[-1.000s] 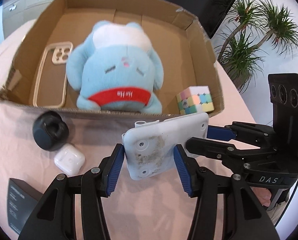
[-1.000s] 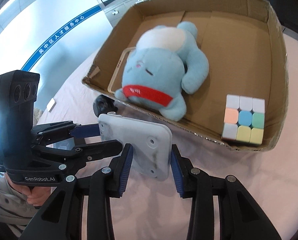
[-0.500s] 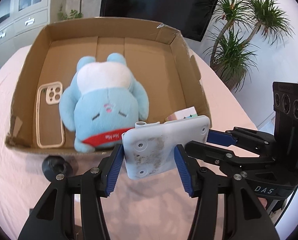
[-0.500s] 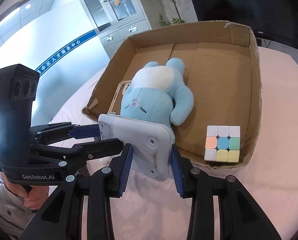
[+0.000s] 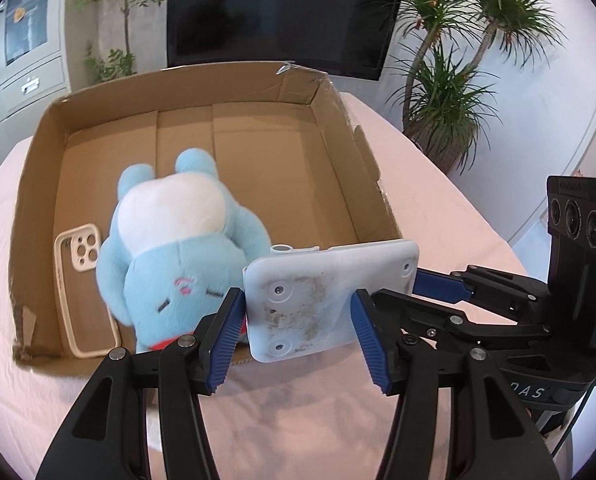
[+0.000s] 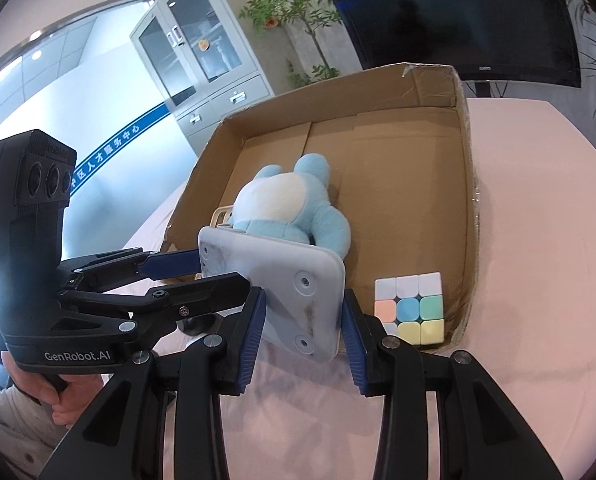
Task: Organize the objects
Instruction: 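Lift the white plate into the box and release it beside the cube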
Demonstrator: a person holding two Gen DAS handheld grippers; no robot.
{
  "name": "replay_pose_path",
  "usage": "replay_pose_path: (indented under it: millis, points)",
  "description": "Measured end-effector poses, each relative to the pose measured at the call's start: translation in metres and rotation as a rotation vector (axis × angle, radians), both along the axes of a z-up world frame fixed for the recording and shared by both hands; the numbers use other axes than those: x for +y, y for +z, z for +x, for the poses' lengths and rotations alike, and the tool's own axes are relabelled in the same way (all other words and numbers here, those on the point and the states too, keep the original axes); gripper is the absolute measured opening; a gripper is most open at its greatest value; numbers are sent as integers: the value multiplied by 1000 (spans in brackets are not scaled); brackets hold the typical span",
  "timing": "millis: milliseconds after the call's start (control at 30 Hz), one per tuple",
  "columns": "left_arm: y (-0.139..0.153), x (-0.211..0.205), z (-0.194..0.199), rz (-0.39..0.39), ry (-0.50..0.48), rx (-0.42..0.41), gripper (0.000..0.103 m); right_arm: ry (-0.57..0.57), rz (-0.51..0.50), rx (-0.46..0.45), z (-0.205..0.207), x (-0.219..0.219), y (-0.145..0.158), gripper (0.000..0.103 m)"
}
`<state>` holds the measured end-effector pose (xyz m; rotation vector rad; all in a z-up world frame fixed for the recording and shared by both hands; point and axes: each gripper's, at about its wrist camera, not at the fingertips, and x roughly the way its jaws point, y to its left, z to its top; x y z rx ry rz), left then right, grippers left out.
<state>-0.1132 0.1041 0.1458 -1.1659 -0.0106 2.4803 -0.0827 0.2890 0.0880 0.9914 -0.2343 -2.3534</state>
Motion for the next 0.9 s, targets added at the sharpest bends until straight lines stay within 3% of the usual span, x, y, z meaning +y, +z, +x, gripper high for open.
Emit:
replay_pose_path:
  millis: [300, 567, 700, 800, 833, 900]
  points:
    - [-4, 17, -24, -15, -48, -7, 53, -83, -66, -27, -13, 18, -11, 35]
    - [-26, 20, -47, 1, -66, -74, 54, -140, -91, -81, -27, 25, -31, 35]
    - [-33, 20, -50, 2, -72, -95, 53, -146, -81, -100, -31, 24, -37, 35]
    - [-42, 25, -49, -53, -63, -84, 48, -132, -57, -95, -32, 19, -39, 34]
    - [-47, 26, -49, -72, -63, -90, 46, -117, -50, -89, -31, 15, -39, 29]
    - [-50, 24, -48, -69, -56, -100, 46, -110, -20, -76, -28, 8, -38, 29]
